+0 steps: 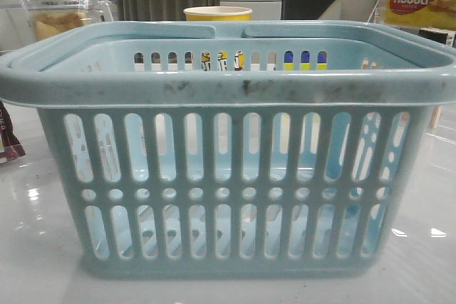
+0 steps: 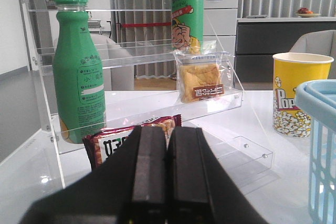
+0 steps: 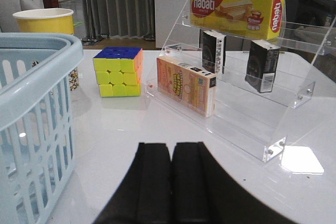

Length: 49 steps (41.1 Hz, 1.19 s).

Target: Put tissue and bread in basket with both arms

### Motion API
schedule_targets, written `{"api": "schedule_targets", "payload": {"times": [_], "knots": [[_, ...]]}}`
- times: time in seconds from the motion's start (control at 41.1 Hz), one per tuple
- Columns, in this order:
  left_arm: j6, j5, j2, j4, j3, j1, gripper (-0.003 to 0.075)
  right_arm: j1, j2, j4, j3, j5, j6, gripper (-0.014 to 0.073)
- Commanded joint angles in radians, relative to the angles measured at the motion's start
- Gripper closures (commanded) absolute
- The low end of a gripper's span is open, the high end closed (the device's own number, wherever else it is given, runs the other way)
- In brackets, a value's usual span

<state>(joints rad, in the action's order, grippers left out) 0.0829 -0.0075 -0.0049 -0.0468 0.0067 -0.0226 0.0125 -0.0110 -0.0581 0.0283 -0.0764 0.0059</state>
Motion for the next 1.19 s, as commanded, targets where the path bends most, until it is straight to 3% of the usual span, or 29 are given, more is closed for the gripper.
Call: {"api": "schedule_targets", "payload": {"times": [0.0,0.974,1.072,1.169], "knots": [[-0.007,-0.090,-0.016,0.000,0.007,-0.004,0.0627,-0.006,-0.020,-0.002,-0.005,0.096,-0.006,0.0536],[-0.007,-0.112,-0.016,0.000,0.007,-0.004,0.0627,-0.006,-0.020,-0.001,-0.008,0.139,-0.006,0.0536],[-0.014,-0.186,-0.016,-0.019,-0.008,-0.004,0.0627,-0.006,-0.020,-0.001,-0.045,0.131,-0.006,0.0536],[-0.014,-0.175,-0.016,-0.044,-0.074,-0.004,0.0627,-0.006,-0.019,-0.001,-0.126,0.089,-0.006,0.0536]]}}
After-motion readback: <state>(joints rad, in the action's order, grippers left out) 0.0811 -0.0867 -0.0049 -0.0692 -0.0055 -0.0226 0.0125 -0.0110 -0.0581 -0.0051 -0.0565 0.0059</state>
